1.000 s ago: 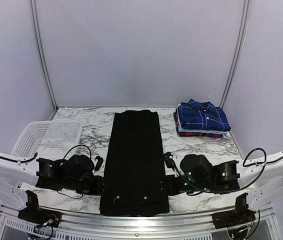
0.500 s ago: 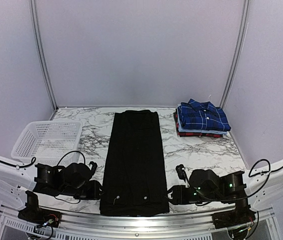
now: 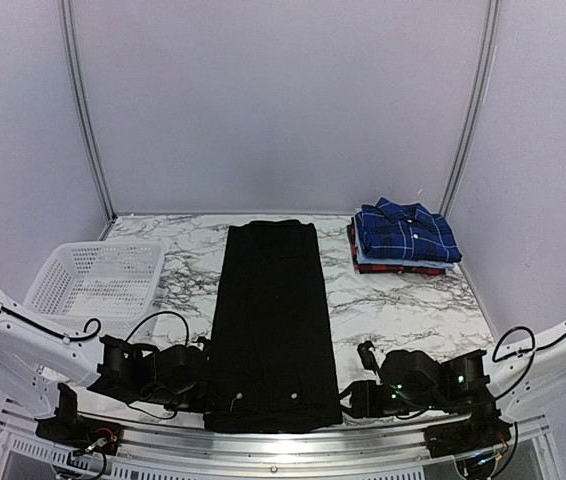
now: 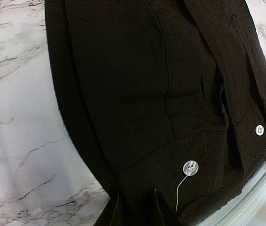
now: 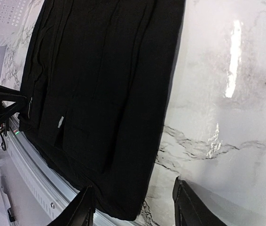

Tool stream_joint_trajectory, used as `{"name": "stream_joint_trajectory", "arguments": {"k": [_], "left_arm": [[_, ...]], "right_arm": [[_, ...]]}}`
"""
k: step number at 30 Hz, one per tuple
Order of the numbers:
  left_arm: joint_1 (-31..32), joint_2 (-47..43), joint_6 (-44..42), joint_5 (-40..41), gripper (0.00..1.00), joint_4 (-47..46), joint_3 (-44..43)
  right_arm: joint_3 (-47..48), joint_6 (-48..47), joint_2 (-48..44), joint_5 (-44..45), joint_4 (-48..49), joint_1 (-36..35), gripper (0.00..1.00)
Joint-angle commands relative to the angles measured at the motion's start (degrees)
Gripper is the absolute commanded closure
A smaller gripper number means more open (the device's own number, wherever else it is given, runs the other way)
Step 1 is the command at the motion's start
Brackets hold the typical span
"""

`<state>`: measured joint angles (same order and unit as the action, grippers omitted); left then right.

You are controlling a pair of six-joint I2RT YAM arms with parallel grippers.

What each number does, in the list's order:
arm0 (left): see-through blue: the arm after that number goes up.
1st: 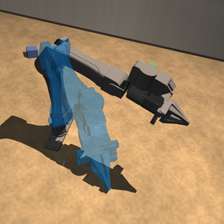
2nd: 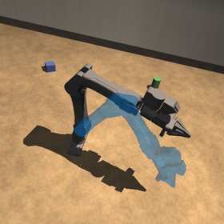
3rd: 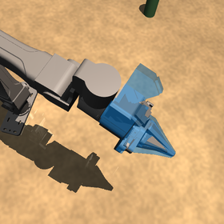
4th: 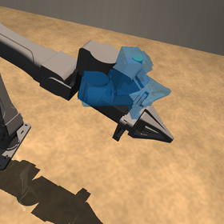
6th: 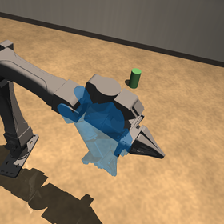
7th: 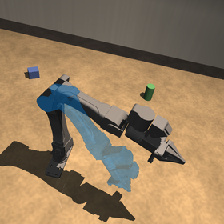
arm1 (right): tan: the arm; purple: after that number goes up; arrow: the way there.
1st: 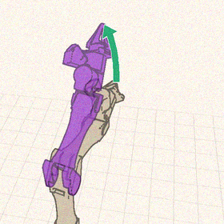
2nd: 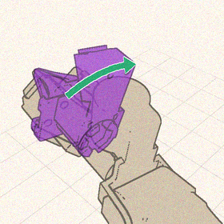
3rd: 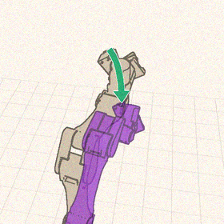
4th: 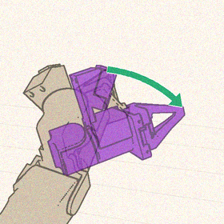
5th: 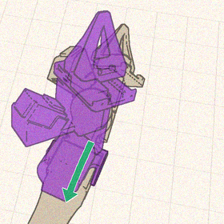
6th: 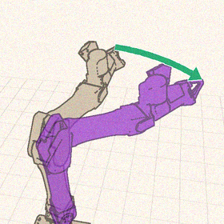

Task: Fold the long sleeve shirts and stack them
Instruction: Pick up the rectangle-folded shirt from the center of the board.

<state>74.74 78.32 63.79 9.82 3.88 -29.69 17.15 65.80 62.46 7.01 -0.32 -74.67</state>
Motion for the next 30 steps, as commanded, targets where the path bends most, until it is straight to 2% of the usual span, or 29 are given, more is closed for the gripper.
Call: {"name": "stream_joint_trajectory", "arguments": {"k": [1, 6, 11, 19, 30], "left_arm": [[2.02, 2.96, 1.6, 1.2, 0.77, 5.74, -2.05], [2.78, -1.35, 1.89, 2.19, 0.75, 10.01, -3.67], [2.69, -7.62, 2.42, 3.63, 0.62, 12.81, -2.07], [2.39, -3.94, 1.62, 0.78, 0.52, 8.62, -1.04], [1.46, -0.2, 1.71, -0.82, 0.58, 7.0, -0.82]], "right_arm": [[-0.79, 0.91, 0.16, -1.34, 3.3, -0.23, 0.47], [-0.61, 0.25, 1.0, -2.72, 3.97, -0.22, 0.45], [0.16, -0.21, 2.4, -3.48, 4.44, -0.21, 0.44], [0.32, 0.64, 5.94, -4.11, 8.36, -0.08, 0.44], [2.41, 1.35, 7.59, -4.61, 10.05, 1.03, 0.44]]}}
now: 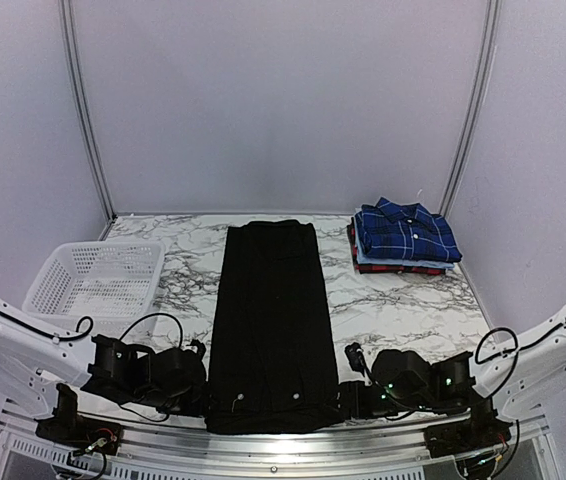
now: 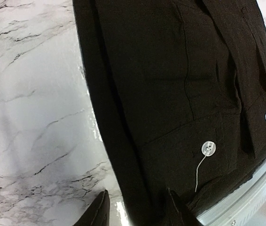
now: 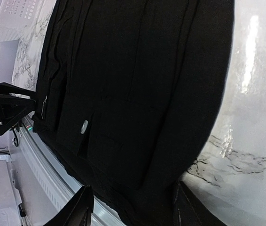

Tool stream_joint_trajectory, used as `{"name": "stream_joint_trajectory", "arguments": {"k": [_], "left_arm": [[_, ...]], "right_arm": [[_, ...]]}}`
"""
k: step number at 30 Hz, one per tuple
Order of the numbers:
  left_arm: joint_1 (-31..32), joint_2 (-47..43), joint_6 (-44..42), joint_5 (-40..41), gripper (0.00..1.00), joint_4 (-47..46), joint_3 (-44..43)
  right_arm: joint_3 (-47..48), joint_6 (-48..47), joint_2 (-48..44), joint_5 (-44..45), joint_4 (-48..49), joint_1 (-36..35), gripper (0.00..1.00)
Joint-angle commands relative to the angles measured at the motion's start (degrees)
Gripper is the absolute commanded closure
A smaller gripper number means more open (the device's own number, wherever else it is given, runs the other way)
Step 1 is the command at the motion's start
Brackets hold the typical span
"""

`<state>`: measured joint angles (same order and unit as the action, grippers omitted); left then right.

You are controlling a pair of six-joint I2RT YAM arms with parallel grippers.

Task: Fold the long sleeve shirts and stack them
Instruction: Pick up the rectangle-folded shirt from the center of the board.

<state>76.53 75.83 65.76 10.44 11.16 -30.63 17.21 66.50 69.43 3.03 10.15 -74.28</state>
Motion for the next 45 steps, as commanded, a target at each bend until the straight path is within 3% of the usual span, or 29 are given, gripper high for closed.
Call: {"name": "stream_joint_trajectory", "arguments": {"k": [1, 21, 28, 33, 40, 45], "left_arm": [[-0.33, 2.47, -0.2, -1.59, 0.59, -0.68, 0.02], [-0.16, 2.78, -0.23, -3.58, 0.87, -3.94, -0.61], [-0.16, 0.87, -0.19, -3.69, 0.92, -4.12, 0.17], [-0.2, -1.36, -0.49, -3.47, 0.99, -4.04, -0.01], [-1.45, -5.37, -2.26, -1.55, 1.0, -1.0, -3.99], [-6.74, -5.06, -5.49, -2.02, 1.0, 0.56, -7.96]], "right_arm": [[2.46, 0.65, 0.7, -0.68, -0.29, 0.81, 0.45], [4.11, 1.55, 4.56, -2.04, 5.46, 2.51, 0.64], [5.08, 1.46, 6.41, -2.41, 6.26, 2.83, 0.8], [5.74, 1.38, 5.55, -2.46, 5.14, 3.0, 0.99], [9.84, -0.77, 1.78, -2.0, -0.17, 3.95, 1.0], [13.41, -5.41, 0.4, -2.41, -3.36, 9.63, 1.0]]}}
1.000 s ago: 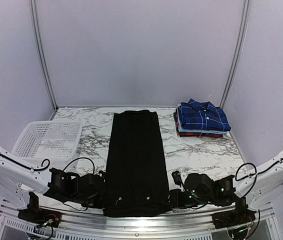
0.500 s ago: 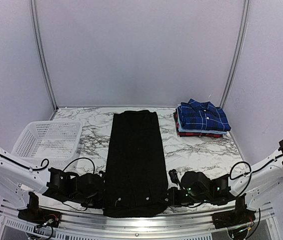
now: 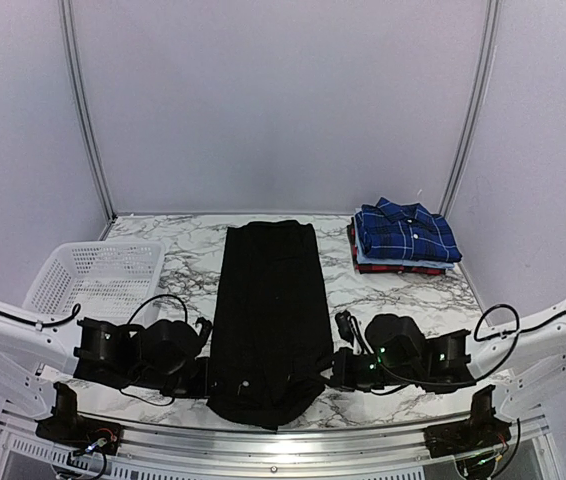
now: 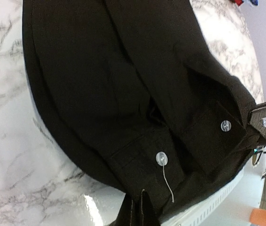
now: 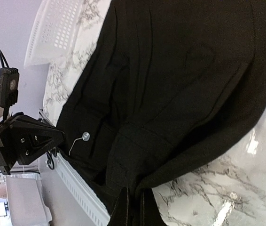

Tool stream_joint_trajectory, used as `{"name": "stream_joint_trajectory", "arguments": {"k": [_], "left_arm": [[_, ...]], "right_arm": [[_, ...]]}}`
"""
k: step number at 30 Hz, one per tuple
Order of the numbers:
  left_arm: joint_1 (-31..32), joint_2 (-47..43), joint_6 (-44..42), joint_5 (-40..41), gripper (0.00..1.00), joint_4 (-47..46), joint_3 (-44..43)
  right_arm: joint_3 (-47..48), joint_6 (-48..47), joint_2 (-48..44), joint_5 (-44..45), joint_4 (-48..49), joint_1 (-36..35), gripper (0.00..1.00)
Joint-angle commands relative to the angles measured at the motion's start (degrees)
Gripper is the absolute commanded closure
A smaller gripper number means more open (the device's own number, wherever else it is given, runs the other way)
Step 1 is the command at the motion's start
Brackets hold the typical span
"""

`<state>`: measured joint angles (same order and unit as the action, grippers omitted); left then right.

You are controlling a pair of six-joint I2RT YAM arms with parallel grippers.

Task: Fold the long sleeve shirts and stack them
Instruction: Pick up the rectangle-folded shirt from the center of the board, then fold the rectangle-folded shirt at the center of the board.

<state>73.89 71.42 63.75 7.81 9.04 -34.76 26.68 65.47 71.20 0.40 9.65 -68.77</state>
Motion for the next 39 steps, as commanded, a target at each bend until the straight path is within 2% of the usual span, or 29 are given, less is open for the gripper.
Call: {"name": "stream_joint_trajectory", "arguments": {"k": [1, 9, 15, 22, 39], "left_arm": [[-5.68, -0.16, -4.28, 0.1, 1.0, 2.75, -4.62], [-19.15, 10.49, -13.08, -3.52, 1.0, 3.17, -14.31], [-25.55, 21.85, -17.47, -5.62, 1.0, 3.0, -22.19], [-29.07, 26.18, -18.79, -5.78, 1.0, 1.53, -23.91], [-31.92, 27.26, -20.78, -5.55, 1.0, 1.42, -27.74]], "right_arm": [[4.71, -6.12, -1.04, -1.82, -2.62, 5.8, 1.0], [15.54, -17.12, 11.67, -8.91, -0.94, 19.95, 1.0], [19.95, -19.68, 21.21, -12.52, 3.17, 26.03, 1.0], [22.03, -20.3, 27.83, -14.98, 7.17, 28.76, 1.0], [25.44, -23.42, 27.27, -12.91, 4.35, 31.74, 1.0]]}}
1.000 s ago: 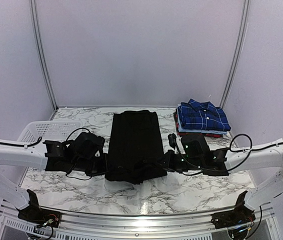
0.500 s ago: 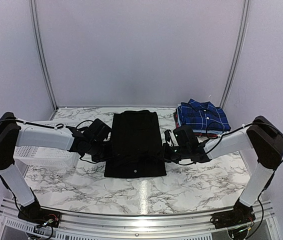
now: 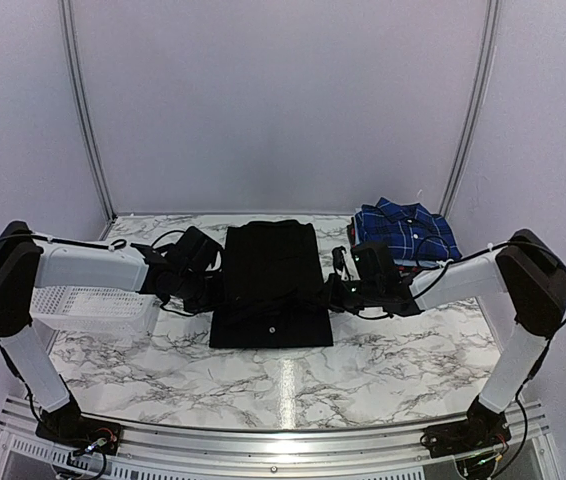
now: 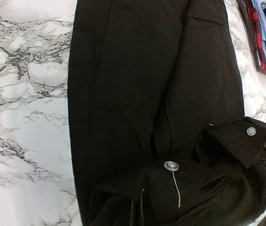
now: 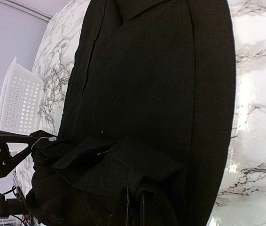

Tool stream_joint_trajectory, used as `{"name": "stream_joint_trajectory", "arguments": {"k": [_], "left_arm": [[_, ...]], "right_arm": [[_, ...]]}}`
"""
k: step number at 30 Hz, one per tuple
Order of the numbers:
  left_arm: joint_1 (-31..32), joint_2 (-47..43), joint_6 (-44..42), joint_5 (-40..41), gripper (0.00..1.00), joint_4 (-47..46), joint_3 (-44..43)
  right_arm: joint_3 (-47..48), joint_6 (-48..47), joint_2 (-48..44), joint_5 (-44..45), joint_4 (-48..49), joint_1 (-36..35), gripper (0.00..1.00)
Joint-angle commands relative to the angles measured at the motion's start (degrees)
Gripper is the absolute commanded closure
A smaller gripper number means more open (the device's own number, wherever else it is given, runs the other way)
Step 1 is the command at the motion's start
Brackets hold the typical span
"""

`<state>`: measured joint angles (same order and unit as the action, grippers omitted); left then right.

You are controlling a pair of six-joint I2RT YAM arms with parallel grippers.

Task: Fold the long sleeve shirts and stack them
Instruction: Fold the rectangle-folded shirt at the center of the board.

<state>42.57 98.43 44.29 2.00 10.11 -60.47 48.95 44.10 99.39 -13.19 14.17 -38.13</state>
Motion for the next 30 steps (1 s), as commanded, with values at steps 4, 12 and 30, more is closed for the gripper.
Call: {"name": "stream_joint_trajectory", "arguments": {"k": [4, 12, 30], "left_arm": [[-1.13, 1.79, -1.65, 0.2, 1.0, 0.22, -2.51], [-2.42, 3.7, -2.22, -0.74, 1.0, 0.19, -4.15], [-4.39, 8.26, -4.33, -1.78, 1.0, 0.53, -7.86]], "right_arm": [[4.69, -3.05, 0.68, -0.04, -0.01, 1.25, 1.0], [7.34, -3.61, 3.56, -0.61, -0.33, 1.99, 1.0], [7.2, -3.4, 5.96, -0.77, 0.55, 2.94, 1.0]]}}
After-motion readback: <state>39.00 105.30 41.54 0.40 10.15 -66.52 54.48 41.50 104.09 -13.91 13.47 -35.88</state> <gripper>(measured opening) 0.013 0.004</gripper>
